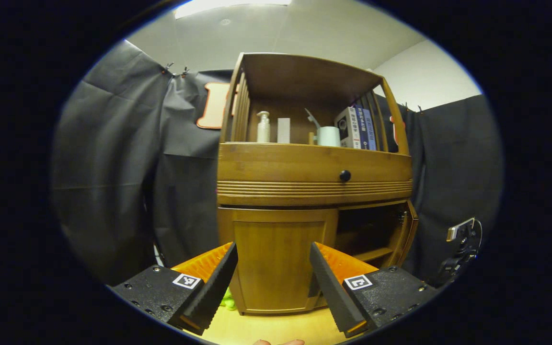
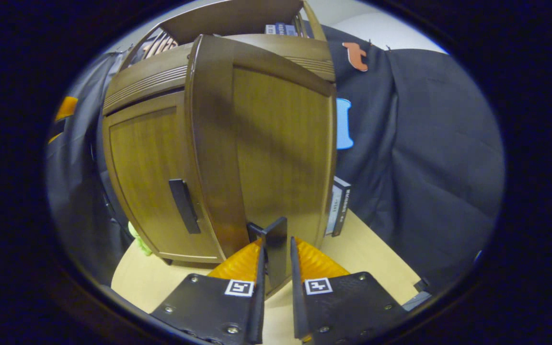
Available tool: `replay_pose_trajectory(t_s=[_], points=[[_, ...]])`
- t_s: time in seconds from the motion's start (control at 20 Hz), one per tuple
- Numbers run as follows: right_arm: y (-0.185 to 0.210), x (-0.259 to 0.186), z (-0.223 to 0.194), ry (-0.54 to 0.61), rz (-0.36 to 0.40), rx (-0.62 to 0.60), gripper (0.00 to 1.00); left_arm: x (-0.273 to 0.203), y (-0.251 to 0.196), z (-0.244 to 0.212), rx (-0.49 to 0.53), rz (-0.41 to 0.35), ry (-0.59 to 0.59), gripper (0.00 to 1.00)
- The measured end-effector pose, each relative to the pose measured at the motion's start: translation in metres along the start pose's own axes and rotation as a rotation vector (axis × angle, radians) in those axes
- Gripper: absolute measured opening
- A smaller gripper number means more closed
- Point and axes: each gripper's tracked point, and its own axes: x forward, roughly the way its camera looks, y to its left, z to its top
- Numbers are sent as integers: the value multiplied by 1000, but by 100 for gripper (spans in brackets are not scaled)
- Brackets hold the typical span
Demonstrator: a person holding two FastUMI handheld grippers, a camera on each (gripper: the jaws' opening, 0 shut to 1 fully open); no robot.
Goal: Open the right door of the double-door shoe cabinet with the right hand, and open the left door with the left hand.
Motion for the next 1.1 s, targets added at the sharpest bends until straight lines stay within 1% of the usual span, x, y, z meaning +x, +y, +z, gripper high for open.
replay_pose_trajectory(t_s=[0.2,0.35,0.45,0.55,0.6,0.65,0.7,0.85,0.95,1.05,1.1], points=[[-9,-1,0,-1,-41,9,24,7,-32,-4,-3,-80,5,93],[-19,-1,2,-10,-96,24,24,10,-51,-6,-11,-124,9,93],[-21,-1,3,-8,-114,37,24,11,-60,-8,-15,-146,14,93],[-26,-1,4,-10,-135,40,24,13,-66,-10,-16,-158,18,93],[-28,-3,6,-12,-140,40,21,14,-69,-11,-17,-163,20,93],[-30,-2,6,-15,-149,43,20,16,-71,-12,-18,-168,21,93],[-31,-3,6,-19,-150,47,18,18,-73,-14,-17,-172,25,93],[-33,-4,4,-12,-149,53,18,26,-79,-26,-20,-182,48,93],[-43,-9,2,2,-186,34,18,32,-85,-35,-29,-188,68,93],[-58,-15,3,3,-250,16,18,39,-92,-45,-33,-197,95,93],[-61,-17,5,-1,-260,18,18,43,-95,-49,-36,-200,106,93]])
